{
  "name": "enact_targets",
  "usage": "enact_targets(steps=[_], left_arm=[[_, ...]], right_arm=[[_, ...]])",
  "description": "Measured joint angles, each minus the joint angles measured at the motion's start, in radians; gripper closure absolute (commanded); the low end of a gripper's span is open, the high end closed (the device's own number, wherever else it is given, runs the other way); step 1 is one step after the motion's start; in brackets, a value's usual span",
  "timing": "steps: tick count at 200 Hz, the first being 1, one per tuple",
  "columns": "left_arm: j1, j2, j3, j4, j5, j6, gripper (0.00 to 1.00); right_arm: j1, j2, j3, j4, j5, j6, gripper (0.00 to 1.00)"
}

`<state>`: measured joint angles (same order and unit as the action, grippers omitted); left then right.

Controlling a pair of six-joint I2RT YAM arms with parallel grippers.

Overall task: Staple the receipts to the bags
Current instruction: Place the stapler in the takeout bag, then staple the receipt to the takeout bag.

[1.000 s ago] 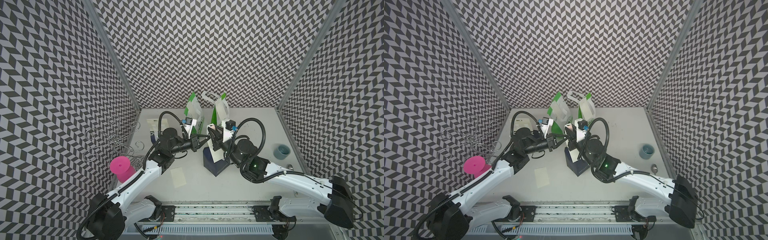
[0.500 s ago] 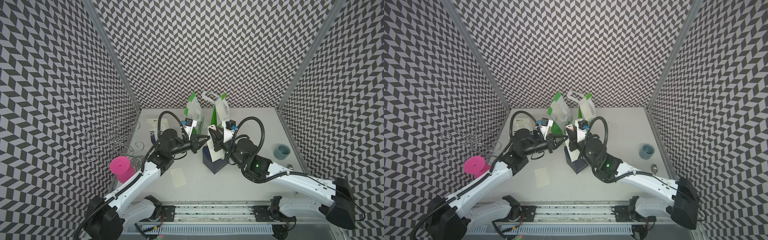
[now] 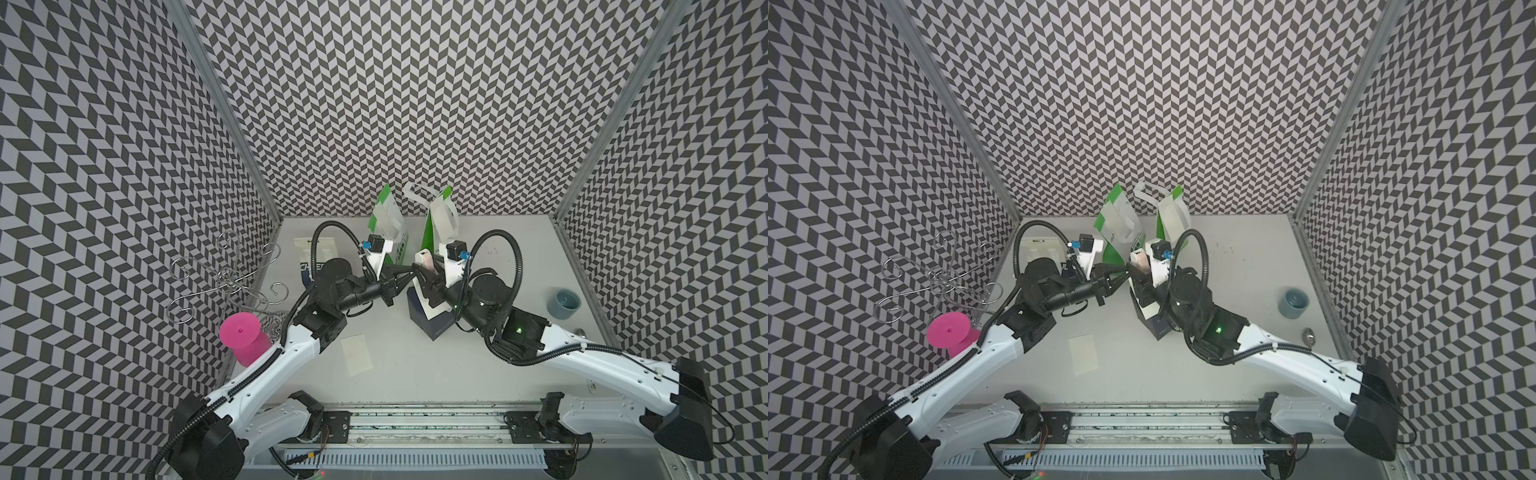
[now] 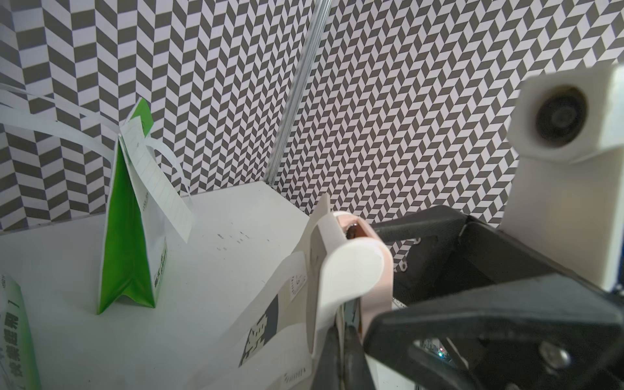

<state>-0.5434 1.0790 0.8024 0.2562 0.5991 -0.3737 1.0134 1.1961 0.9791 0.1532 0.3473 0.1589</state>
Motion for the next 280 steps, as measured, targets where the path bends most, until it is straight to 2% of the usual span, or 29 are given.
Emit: enact_targets(steps=[27, 70, 134, 187, 243, 280], left_arm=[[0.003, 0.008, 0.015, -0.017, 0.04, 0.081, 1.0], [0.015, 0.046, 0.089, -0.122, 0.171, 0.256, 1.0], [0.016, 0.067, 0.182, -0.36, 0.37, 0.481, 1.0], [0.013, 0.065, 0.257, -0.537, 0.463, 0.61, 1.0], [0.006, 0.064, 0.258, -0.595, 0.535, 0.658, 1.0], [-0.027, 0.059, 0.258, -0.614, 0.546, 0.676, 1.0]], right_arm=[[0.001, -0.069, 0.0, -0.078, -0.017, 0.006, 0.34], [-0.01, -0.196, 0.007, -0.181, -0.078, 0.003, 0.27], [-0.053, -0.222, 0.139, -0.416, -0.326, -0.106, 0.18], [-0.054, -0.217, 0.209, -0.582, -0.506, -0.221, 0.18], [-0.054, -0.176, 0.214, -0.683, -0.552, -0.294, 0.18], [-0.054, -0.111, 0.251, -0.731, -0.61, -0.349, 0.22]])
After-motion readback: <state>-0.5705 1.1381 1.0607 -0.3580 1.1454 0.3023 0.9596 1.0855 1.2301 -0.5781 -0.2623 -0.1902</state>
